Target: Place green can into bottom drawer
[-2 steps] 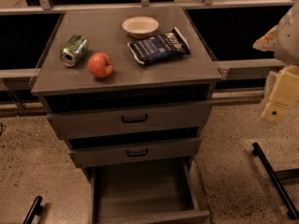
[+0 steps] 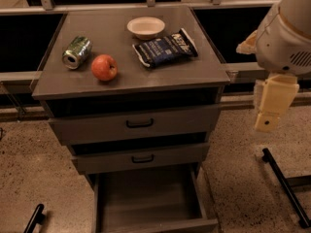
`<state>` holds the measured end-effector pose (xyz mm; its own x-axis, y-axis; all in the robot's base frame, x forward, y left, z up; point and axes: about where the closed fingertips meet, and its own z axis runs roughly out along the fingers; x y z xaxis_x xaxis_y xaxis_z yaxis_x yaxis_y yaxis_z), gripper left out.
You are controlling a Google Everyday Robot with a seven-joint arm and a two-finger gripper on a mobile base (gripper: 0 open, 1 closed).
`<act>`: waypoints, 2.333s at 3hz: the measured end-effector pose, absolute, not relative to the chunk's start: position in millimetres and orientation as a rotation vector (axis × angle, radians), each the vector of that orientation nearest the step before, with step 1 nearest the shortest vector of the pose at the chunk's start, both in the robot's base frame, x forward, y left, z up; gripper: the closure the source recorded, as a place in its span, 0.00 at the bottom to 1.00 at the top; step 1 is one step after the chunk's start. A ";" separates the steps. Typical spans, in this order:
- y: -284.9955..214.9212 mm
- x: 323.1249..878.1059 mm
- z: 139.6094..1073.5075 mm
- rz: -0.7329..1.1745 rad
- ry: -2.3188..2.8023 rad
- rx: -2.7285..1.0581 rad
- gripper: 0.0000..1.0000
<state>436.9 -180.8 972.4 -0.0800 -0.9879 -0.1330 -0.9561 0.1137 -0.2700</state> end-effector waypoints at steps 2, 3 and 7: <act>-106.9 397.7 948.6 -0.337 1.683 -2.283 0.00; -100.8 395.0 960.0 -0.369 1.661 -2.289 0.00; 35.8 538.4 949.0 -0.667 0.674 -2.760 0.00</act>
Offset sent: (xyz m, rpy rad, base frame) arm -0.0313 0.0574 -0.0034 -0.0893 -0.0862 0.2486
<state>538.4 35.8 949.0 0.7916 -0.4820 0.3756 -0.3807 -0.8698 -0.3140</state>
